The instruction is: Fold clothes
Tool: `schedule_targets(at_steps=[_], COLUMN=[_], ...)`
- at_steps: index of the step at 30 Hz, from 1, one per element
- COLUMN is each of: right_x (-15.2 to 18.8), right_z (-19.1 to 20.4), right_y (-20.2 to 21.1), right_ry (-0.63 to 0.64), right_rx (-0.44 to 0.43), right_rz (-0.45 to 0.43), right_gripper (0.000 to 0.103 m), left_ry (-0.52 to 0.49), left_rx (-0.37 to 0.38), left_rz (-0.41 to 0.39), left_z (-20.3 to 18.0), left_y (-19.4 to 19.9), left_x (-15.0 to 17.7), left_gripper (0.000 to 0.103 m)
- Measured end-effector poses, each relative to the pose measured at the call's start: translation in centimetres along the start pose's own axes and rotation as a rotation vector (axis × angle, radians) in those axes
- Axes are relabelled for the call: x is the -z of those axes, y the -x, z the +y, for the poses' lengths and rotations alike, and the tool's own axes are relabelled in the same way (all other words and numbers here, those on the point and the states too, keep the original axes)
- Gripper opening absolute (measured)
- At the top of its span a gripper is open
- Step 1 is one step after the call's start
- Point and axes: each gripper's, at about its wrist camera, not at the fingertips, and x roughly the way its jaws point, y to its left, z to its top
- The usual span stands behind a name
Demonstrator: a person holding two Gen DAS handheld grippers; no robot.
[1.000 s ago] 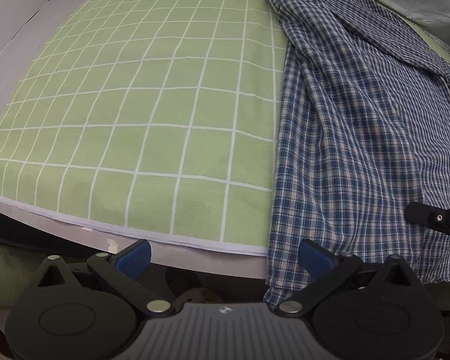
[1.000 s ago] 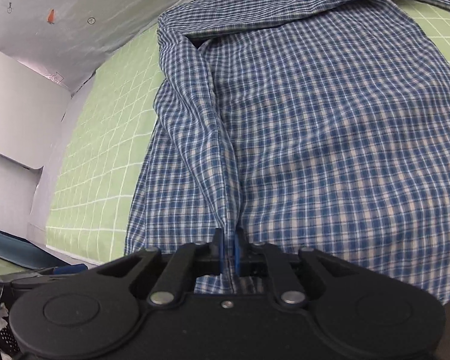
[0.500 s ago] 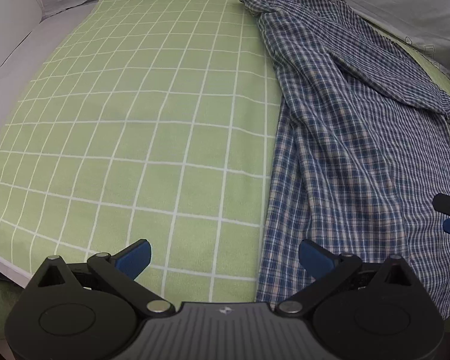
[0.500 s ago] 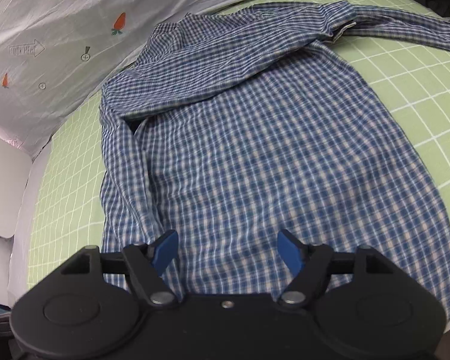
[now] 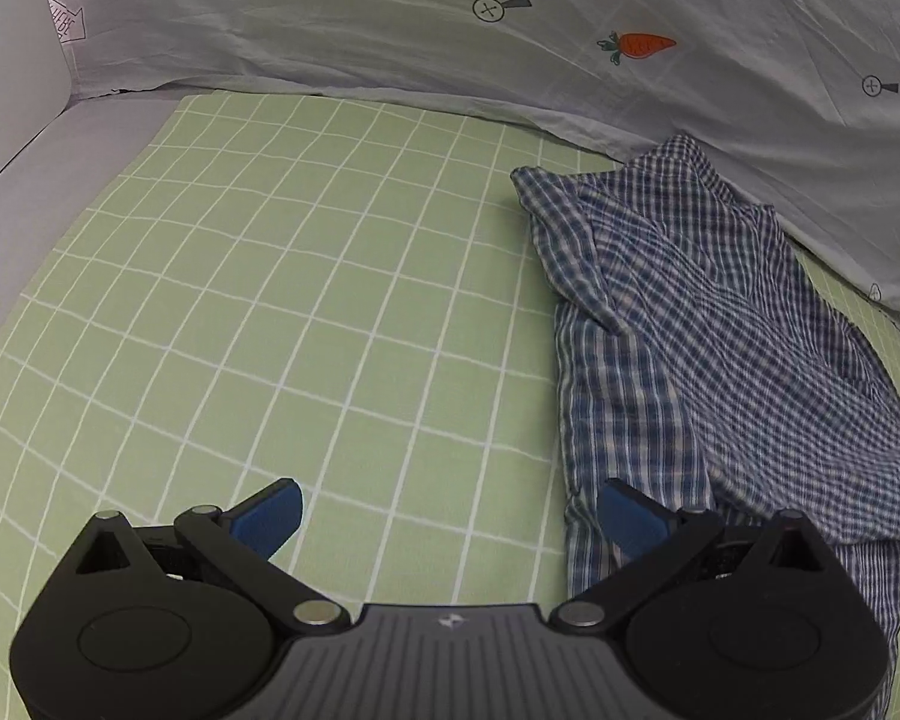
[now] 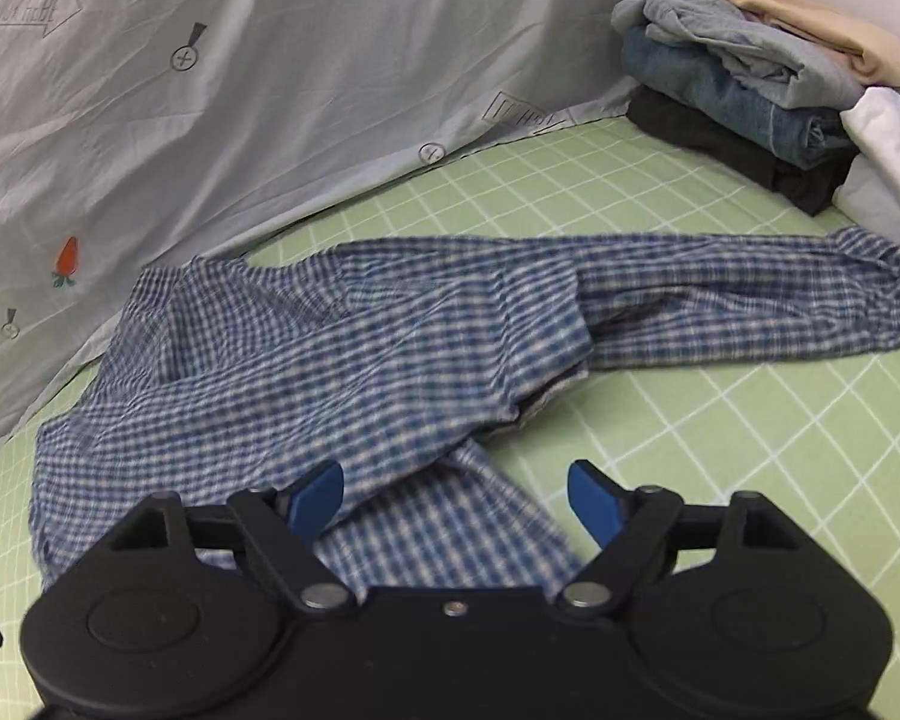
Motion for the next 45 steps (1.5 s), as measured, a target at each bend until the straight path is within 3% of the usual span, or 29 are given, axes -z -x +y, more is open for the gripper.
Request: schedule_targets(at_steps=[4, 6, 8, 9, 13, 15, 17, 19, 21, 24, 29, 33, 35, 38, 45], right_x=[-3.8, -4.6, -5.3, -5.5, -5.9, -6.0, -6.2, -6.4, -6.8, -7.7, -10.4, -12.4, -13.1, -13.0, -10.7], right_z=[-1.7, -2.2, -2.5, -2.6, -2.8, -2.4, -2.1, -1.9, -2.1, -2.2, -2.7, -3.2, -3.7, -5.1, -8.5], right_y=[-4.6, -6.2, -7.5, -7.8, -8.0, -7.8, -7.6, -7.4, -7.0, -5.5, -1.4, 1.5, 2.1, 0.4, -6.0], right_ry=[-0.04, -0.048, -0.05, -0.056, -0.05, -0.007, 0.031, 0.052, 0.044, 0.043, 0.029, 0.021, 0.022, 0.012, -0.002], right_rx=[0.078, 0.089, 0.097, 0.104, 0.085, 0.077, 0.073, 0.065, 0.055, 0.041, 0.007, 0.009, 0.02, 0.06, 0.147], right_rz=[0.016, 0.041, 0.07, 0.082, 0.089, 0.07, 0.046, 0.023, -0.002, -0.064, -0.218, -0.331, -0.36, -0.33, -0.181], right_gripper=[0.081, 0.071, 0.048, 0.043, 0.011, 0.006, 0.005, 0.004, 0.004, 0.004, 0.004, 0.004, 0.004, 0.004, 0.004], left_ry=[0.106, 0.149, 0.188, 0.216, 0.3, 0.309, 0.312, 0.335, 0.334, 0.262, 0.089, -0.059, -0.134, -0.227, -0.282], left_rx=[0.014, 0.038, 0.064, 0.097, 0.172, 0.159, 0.162, 0.177, 0.166, 0.137, 0.095, 0.061, 0.012, -0.055, -0.074], left_rz=[-0.005, -0.01, -0.004, -0.001, 0.003, -0.013, -0.02, -0.01, -0.012, -0.082, -0.246, -0.331, -0.325, -0.285, -0.164], left_z=[-0.2, 0.2, 0.4, 0.4, 0.3, -0.1, -0.6, -1.1, -1.8, -3.5, -7.4, -11.6, -13.5, -15.7, -17.1], left_y=[-4.8, -6.8, -8.7, -9.6, -12.4, -13.2, -13.5, -14.0, -14.0, -12.1, -6.3, -3.0, -4.1, -7.0, -13.7], left_x=[-5.6, -7.5, -9.1, -9.8, -11.6, -12.1, -12.4, -12.7, -12.8, -13.5, -15.3, -15.8, -15.4, -14.4, -13.4], left_gripper=[0.1, 0.095, 0.088, 0.079, 0.078, 0.075, 0.055, 0.005, 0.003, 0.002, 0.002, 0.002, 0.002, 0.003, 0.009])
